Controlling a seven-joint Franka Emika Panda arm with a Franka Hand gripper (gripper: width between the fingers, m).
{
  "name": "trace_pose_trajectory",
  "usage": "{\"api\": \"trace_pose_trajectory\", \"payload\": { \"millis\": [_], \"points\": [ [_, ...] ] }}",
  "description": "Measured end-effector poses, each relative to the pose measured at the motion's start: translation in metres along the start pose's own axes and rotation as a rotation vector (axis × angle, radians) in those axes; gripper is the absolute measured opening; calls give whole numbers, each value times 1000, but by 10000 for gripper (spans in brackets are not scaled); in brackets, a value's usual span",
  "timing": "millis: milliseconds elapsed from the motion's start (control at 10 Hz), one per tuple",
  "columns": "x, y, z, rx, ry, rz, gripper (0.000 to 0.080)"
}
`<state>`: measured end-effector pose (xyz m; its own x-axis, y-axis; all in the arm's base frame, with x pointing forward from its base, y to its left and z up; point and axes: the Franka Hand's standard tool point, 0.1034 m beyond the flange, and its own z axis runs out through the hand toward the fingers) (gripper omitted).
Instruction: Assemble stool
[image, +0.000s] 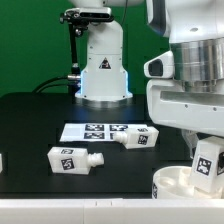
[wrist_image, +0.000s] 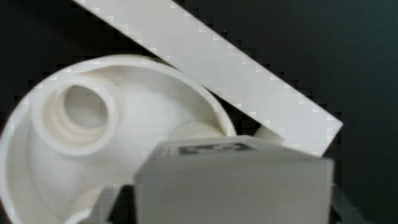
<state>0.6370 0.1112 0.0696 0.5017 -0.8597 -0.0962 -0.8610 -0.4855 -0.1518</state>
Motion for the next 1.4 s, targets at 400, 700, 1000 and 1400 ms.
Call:
{"api": "trace_pose_trajectory", "payload": {
  "millis": [400, 700, 1000, 1400],
  "points": [
    [-3, -2, 1, 34, -44, 422, 334],
    [-3, -4, -5, 23, -51, 198, 581],
    [-10, -16, -31, 22, -82, -203, 646],
    [-14, -14, -26, 20, -56, -634, 649]
  ]
}}
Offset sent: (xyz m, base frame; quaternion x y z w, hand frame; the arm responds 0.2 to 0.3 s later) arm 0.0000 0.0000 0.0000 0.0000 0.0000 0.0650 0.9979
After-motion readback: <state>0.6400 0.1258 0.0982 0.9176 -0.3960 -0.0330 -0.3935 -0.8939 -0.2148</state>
